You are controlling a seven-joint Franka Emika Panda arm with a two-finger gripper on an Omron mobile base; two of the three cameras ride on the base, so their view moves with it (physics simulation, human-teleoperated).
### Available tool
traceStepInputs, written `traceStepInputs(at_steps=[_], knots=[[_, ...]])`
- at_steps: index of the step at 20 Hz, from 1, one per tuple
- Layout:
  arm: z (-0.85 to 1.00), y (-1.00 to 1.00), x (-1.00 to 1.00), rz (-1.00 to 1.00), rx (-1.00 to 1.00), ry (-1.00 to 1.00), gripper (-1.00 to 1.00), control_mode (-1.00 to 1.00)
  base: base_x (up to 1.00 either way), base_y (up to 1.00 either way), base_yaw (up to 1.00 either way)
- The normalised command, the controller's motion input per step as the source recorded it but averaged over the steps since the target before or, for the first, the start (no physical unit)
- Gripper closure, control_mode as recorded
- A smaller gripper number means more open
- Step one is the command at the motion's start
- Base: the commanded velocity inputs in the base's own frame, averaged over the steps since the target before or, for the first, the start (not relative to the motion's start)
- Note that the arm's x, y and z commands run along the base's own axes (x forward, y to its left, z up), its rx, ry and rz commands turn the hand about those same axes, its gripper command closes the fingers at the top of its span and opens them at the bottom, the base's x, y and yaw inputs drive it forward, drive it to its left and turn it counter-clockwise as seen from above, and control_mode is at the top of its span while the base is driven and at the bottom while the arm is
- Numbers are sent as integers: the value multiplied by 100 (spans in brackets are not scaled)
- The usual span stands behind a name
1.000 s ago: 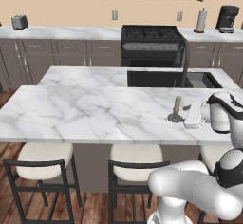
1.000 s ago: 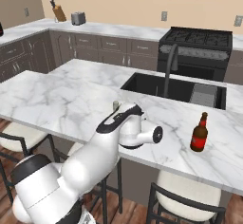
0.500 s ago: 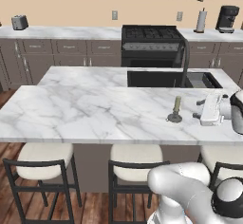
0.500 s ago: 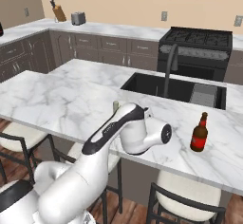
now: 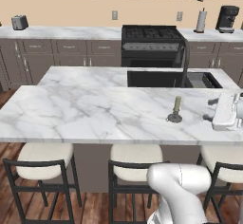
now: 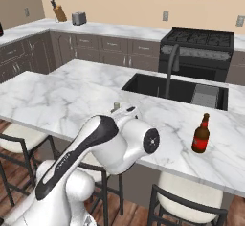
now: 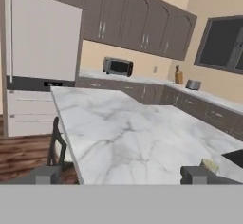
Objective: Get the candle and the beer from the cabinet and move them to the dining counter.
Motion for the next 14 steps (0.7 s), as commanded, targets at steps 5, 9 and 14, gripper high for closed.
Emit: traceStepInputs(at_steps=[5,9,14], knots=[[45,82,-80,-9,-7,0,-100,-100,0,0,0],[29,98,-68,-11,-11,0,-100,-100,0,0,0],[12,100,-61,-11,-11,0,-100,-100,0,0,0]])
